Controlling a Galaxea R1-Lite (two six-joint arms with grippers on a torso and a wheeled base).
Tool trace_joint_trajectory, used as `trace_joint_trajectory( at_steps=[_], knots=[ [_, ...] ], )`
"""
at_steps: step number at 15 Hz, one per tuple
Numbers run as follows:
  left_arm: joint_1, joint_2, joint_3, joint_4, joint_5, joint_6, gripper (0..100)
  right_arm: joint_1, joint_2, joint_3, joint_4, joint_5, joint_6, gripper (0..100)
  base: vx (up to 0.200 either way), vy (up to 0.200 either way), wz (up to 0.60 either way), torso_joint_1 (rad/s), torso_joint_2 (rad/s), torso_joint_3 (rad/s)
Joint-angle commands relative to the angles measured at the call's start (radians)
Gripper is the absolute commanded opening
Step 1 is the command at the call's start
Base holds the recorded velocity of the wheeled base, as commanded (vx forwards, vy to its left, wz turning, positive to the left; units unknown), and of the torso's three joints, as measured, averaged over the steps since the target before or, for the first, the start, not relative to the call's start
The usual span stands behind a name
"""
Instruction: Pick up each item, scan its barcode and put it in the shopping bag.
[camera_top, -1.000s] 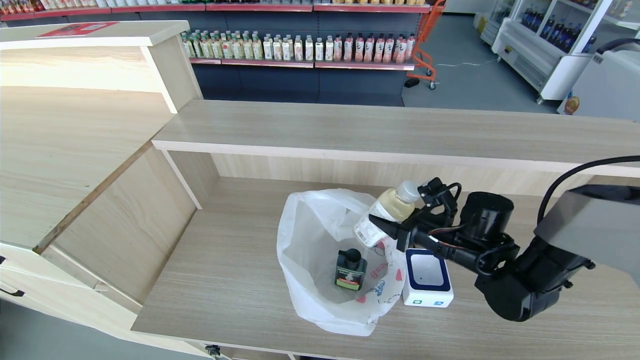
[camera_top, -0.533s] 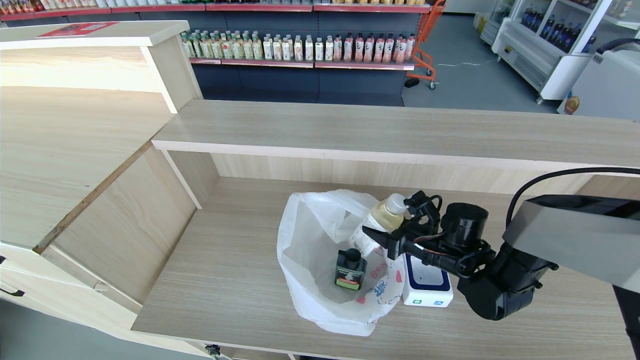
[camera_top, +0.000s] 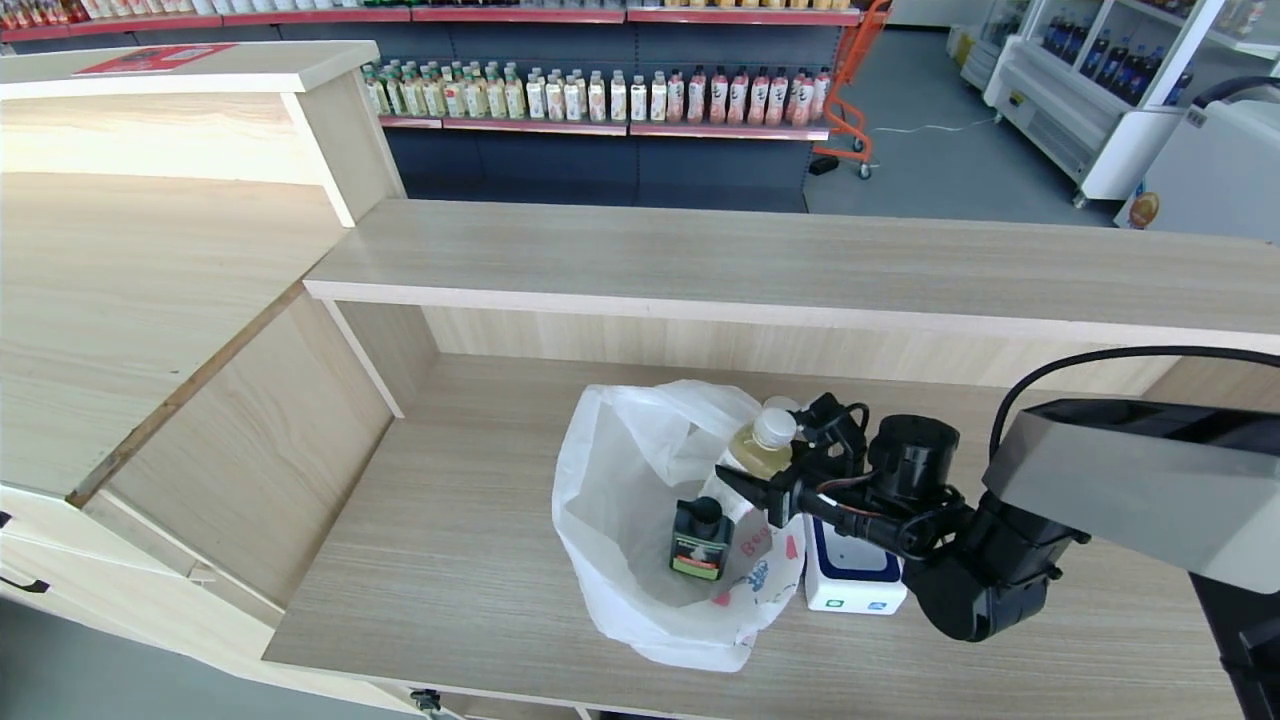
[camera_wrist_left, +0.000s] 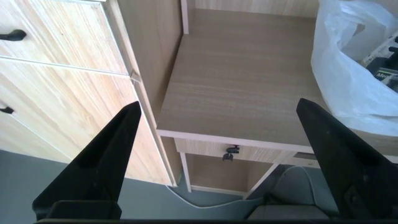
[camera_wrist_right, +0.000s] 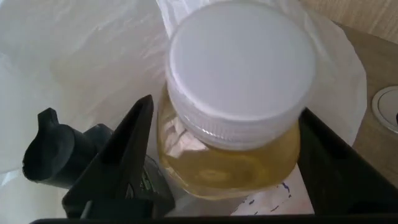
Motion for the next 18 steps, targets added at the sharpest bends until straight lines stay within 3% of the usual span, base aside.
trace_joint_trajectory(
  at_steps=[1,6,11,14,16,18],
  knots=[
    [0.0,0.0,0.0,0.0,0.001,0.0,100,0.001,-0.005,-0.001,0.007,0.0,0.008,100,0.0,0.0,0.0,0.0,0.0,0.0],
    [0.0,0.0,0.0,0.0,0.001,0.0,100,0.0,-0.158,0.067,0.028,-0.002,0.16,100,0.0,0.0,0.0,0.0,0.0,0.0],
    [0.0,0.0,0.0,0.0,0.001,0.0,100,-0.022,-0.56,0.269,0.178,-0.009,0.281,100,0.0,0.0,0.0,0.0,0.0,0.0],
    [0.0,0.0,0.0,0.0,0.001,0.0,100,-0.121,-1.019,0.556,0.416,-0.029,0.281,100,0.0,0.0,0.0,0.0,0.0,0.0],
    [0.002,0.0,0.0,0.0,0.001,0.0,100,-0.23,-1.272,0.762,0.534,-0.16,0.189,100,0.0,0.0,0.0,0.0,0.0,0.0],
    [0.0,0.0,0.0,0.0,0.001,0.0,100,-0.281,-1.562,0.845,0.715,-0.203,0.18,100,0.0,0.0,0.0,0.0,0.0,0.0]
  ],
)
